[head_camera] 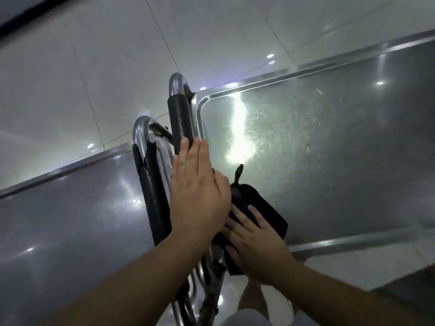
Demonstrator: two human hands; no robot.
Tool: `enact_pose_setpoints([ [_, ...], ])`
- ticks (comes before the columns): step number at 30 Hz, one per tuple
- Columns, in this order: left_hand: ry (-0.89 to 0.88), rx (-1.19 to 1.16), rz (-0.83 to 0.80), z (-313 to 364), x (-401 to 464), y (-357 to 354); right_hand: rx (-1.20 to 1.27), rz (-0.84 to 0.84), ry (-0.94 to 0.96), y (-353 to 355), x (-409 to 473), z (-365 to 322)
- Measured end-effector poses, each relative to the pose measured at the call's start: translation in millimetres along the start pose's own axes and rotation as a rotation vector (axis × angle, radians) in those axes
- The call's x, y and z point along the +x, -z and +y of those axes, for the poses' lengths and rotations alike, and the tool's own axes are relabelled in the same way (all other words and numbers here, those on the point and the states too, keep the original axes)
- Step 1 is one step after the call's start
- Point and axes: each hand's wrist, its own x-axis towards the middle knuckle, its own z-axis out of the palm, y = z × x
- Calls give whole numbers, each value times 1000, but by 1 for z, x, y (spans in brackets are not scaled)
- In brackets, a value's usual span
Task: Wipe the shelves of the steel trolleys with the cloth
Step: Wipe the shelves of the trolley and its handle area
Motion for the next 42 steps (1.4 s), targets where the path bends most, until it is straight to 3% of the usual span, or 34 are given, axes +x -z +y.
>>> enact_pose_setpoints([
  [4, -11, -14, 11, 0, -1, 2, -46, -14, -68, -1, -55, 40],
  [13, -7, 29, 27, 10, 4, 6, -59, 16, -553, 47, -125, 183],
  [17, -24, 91, 38, 13, 5, 5, 64, 12, -803, 60, -152, 227],
  [28, -57, 232, 56, 16, 4, 5, 121, -126, -751, 72, -151, 237],
  [34, -100, 450, -25, 30, 0, 11, 169, -117, -677, 74, -156, 245],
  [37, -47, 473, -119, 62, -4, 5, 104, -86, -637, 74, -161, 249],
  [42, 29, 269, -244, 152, -26, -44, 37, 4, -558, 83, -161, 250],
])
